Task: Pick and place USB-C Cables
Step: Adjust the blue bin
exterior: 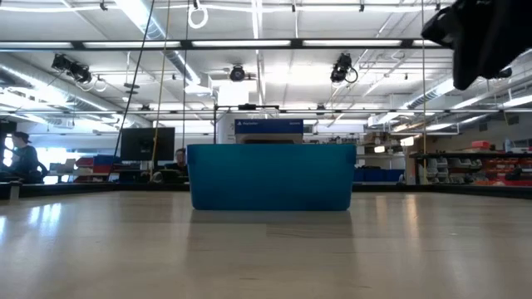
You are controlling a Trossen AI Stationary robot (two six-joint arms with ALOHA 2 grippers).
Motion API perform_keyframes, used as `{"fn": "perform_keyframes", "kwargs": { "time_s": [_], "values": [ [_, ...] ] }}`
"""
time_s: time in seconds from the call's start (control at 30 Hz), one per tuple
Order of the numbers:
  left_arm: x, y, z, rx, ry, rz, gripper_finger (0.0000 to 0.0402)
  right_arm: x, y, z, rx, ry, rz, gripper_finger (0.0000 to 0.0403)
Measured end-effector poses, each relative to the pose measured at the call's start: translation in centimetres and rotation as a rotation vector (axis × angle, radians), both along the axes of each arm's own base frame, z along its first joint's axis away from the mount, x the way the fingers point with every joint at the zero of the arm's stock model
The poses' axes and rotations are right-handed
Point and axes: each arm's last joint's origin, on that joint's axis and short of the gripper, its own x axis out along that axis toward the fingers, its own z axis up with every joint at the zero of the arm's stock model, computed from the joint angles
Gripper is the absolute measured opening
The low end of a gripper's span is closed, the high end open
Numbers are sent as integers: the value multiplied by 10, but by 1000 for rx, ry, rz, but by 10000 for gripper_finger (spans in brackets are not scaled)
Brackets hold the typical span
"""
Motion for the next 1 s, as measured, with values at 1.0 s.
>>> {"fn": "perform_keyframes", "kwargs": {
  "time_s": [1.0],
  "values": [
    [-115,96,-83,-275,-279,88,11,-65,-52,2,-127,-294,-231,140]
  ]
}}
